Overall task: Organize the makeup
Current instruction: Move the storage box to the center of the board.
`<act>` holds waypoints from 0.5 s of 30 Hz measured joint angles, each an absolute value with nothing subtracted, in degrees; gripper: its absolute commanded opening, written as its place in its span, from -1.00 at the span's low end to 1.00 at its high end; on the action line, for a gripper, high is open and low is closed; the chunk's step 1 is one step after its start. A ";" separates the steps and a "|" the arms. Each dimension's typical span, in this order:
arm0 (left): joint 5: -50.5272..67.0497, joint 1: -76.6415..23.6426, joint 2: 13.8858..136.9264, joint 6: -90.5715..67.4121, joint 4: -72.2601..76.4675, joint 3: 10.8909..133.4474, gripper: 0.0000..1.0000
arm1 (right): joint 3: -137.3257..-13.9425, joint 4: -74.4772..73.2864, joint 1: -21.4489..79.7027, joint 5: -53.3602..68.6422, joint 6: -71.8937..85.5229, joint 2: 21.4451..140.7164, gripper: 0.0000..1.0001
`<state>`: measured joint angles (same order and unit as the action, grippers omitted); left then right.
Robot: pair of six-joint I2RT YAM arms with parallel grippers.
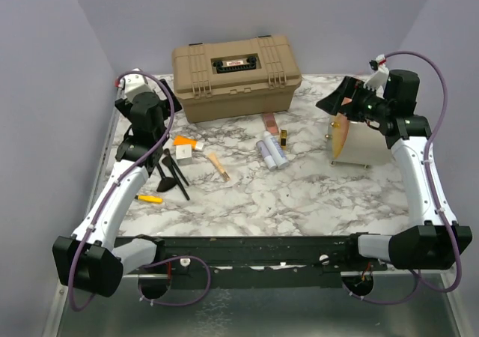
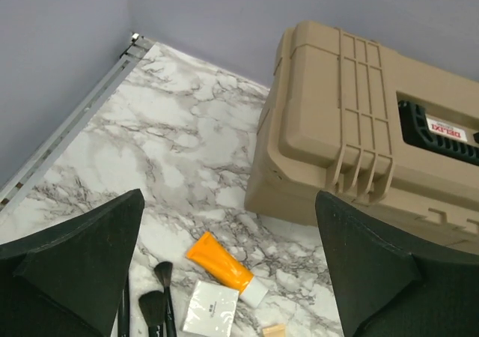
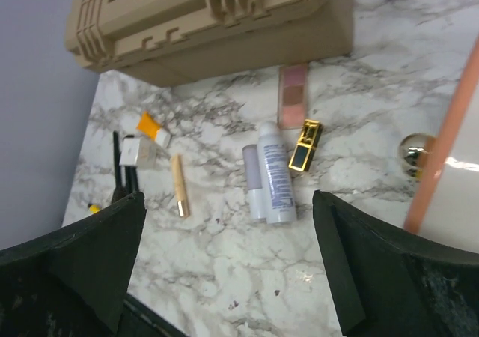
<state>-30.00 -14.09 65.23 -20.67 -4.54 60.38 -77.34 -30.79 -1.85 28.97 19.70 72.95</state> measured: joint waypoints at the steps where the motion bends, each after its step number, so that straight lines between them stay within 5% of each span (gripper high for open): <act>1: -30.02 -14.09 65.30 -20.73 -4.91 60.25 0.98 | -77.12 -30.89 -1.85 30.83 19.79 73.10 1.00; 8: -28.47 -14.02 61.76 -24.97 -7.03 58.13 0.98 | -77.80 -32.93 -1.23 40.21 19.35 74.83 1.00; 15: -21.17 -13.93 51.44 -26.74 -4.82 51.83 0.98 | -82.30 -38.81 9.13 35.29 15.84 78.26 1.00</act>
